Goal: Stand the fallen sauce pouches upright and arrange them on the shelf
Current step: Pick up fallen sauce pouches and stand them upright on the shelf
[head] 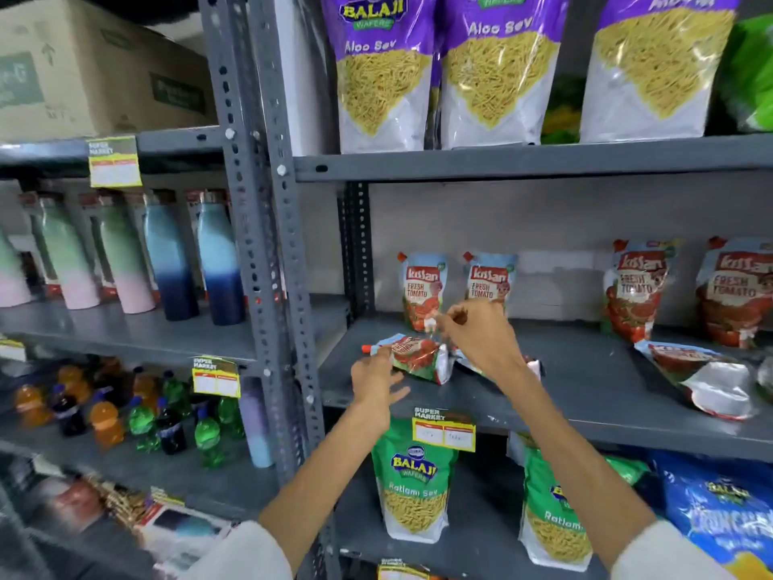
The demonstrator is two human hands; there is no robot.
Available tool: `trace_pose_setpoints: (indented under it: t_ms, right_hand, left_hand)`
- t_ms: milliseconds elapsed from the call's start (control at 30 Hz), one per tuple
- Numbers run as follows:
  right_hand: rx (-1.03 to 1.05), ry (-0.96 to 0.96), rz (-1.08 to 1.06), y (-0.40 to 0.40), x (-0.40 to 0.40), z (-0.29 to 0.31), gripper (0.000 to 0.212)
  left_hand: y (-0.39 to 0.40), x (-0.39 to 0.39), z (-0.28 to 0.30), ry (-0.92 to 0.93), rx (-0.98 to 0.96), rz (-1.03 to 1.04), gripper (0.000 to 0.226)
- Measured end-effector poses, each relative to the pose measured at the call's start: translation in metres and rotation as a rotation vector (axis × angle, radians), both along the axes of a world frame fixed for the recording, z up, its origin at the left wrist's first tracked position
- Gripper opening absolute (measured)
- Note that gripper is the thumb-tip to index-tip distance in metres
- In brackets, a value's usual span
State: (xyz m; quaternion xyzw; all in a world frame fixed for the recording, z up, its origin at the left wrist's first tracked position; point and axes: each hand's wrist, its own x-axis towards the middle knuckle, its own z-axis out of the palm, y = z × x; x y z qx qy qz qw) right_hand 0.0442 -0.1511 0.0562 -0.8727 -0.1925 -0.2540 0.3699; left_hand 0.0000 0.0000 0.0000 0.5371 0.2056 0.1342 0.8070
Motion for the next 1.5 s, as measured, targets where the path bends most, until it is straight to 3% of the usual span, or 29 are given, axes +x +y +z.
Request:
trace_pose_setpoints:
  t_ms: [67, 133, 200, 333, 433, 533, 633, 767, 867, 1000, 1100, 1233, 1367, 1433, 1500]
  right_hand:
    - [-0.077, 0.14, -0.06, 0.008, 0.021, -0.001, 0.033]
    - [-0.193, 0.381, -0.074, 0.022, 0.043, -0.004, 0.038]
    - [-0.29, 0.584, -0.023, 0.032, 0.059, -0.008, 0.041]
    - [-0.313, 0.736, 0.026, 0.04, 0.078, -0.015, 0.042]
    - [-0.235, 0.791, 0.089, 0.039, 0.079, -0.02, 0.038]
    - [-0.073, 0.746, 0.161, 0.036, 0.071, -0.03, 0.031]
    - [0.184, 0.713, 0.25, 0.034, 0.057, -0.034, 0.005]
    - [0.363, 0.458, 0.281, 0.046, 0.062, -0.031, 0.034]
    - [0.418, 0.335, 0.273, 0.066, 0.074, -0.026, 0.046]
    - [0.316, 0.23, 0.262, 0.077, 0.083, -0.058, 0.053]
    - [0.348, 0.216, 0.237, 0.076, 0.087, -0.086, 0.036]
    - [0.381, 0.211, 0.217, 0.078, 0.092, -0.088, 0.034]
    - [0.416, 0.274, 0.191, 0.068, 0.086, -0.079, 0.04]
    - [0.42, 0.153, 0.128, 0.055, 0.084, -0.066, 0.035]
    - [0.366, 0.005, -0.01, 0.032, 0.087, -0.05, 0.024]
  left_hand:
    - [0.005, 0.013, 0.003, 0.074, -0.114, -0.076, 0.024]
    - [0.011, 0.025, 0.002, 0.125, -0.193, -0.174, 0.048]
    - [0.015, 0.036, 0.002, 0.155, -0.211, -0.249, 0.055]
    - [0.029, 0.047, 0.004, 0.215, -0.162, -0.332, 0.052]
    - [0.037, 0.05, 0.006, 0.215, -0.032, -0.406, 0.027]
    - [0.041, 0.051, 0.0, 0.152, 0.109, -0.397, 0.033]
    - [0.043, 0.055, -0.002, 0.002, 0.266, -0.325, 0.04]
    - [0.053, 0.069, 0.014, -0.304, 0.621, -0.178, 0.059]
    - [0.063, 0.088, 0.026, -0.417, 0.711, -0.175, 0.057]
    - [0.074, 0.106, 0.002, -0.388, 0.782, -0.232, 0.057]
    - [0.08, 0.112, -0.022, -0.334, 0.76, -0.279, 0.053]
    - [0.079, 0.115, -0.03, -0.3, 0.743, -0.272, 0.053]
    - [0.063, 0.098, -0.038, -0.253, 0.867, 0.042, 0.066]
    - [0.05, 0.09, -0.038, -0.295, 0.962, 0.206, 0.054]
    - [0.028, 0.083, -0.032, -0.293, 0.825, 0.092, 0.04]
